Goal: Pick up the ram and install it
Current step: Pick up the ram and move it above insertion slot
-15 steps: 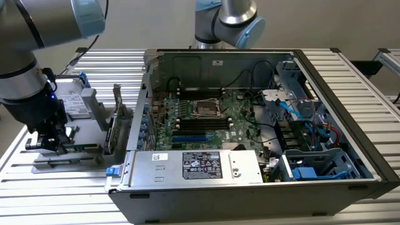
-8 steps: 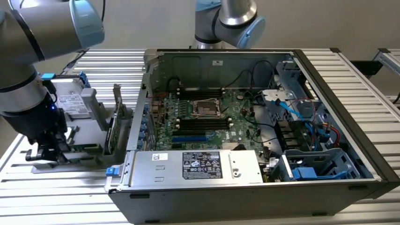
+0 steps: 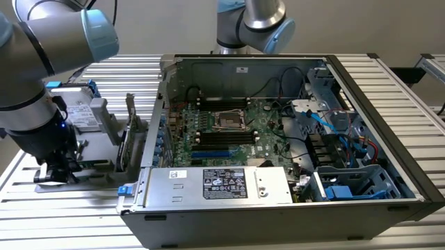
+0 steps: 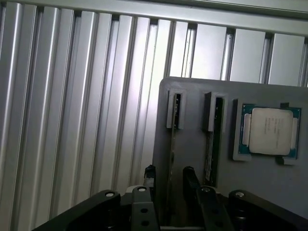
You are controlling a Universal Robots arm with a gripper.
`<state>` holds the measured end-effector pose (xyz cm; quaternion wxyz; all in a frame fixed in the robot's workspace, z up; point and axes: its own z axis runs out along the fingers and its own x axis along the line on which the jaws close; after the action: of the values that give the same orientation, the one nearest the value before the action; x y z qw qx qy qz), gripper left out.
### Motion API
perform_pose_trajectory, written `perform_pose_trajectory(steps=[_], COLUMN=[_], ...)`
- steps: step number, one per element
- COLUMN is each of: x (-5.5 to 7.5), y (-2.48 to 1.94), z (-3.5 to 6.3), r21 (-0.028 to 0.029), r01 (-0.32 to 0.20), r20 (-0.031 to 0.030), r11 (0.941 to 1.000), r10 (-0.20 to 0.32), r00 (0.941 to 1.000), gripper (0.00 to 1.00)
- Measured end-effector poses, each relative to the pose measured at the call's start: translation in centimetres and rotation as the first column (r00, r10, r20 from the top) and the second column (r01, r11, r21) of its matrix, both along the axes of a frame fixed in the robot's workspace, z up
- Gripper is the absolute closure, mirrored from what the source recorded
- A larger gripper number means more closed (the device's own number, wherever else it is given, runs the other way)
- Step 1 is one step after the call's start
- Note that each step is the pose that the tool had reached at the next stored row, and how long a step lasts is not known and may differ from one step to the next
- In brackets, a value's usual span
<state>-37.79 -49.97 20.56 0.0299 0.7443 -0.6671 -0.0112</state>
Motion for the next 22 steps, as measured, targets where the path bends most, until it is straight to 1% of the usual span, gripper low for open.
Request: perform_pose_trajectory(steps=[7, 12, 15, 22], x=[0.1, 0.1, 0.2, 0.2], y=[0.05, 0.05, 0.15, 0.16], z=[-1.22, -1.22, -1.23, -1.23], r21=[0.0003, 0.0003, 0.0002, -0.0001], r01=[0.000, 0.000, 0.000, 0.000], r20=[0.0002, 0.0000, 0.0000, -0.0002], r11=[1.0000, 1.0000, 1.0000, 1.0000], r10=[0.000, 0.000, 0.000, 0.000], r00=[1.0000, 1.0000, 1.0000, 1.0000], gripper=[0.64, 0.64, 0.64, 0.64])
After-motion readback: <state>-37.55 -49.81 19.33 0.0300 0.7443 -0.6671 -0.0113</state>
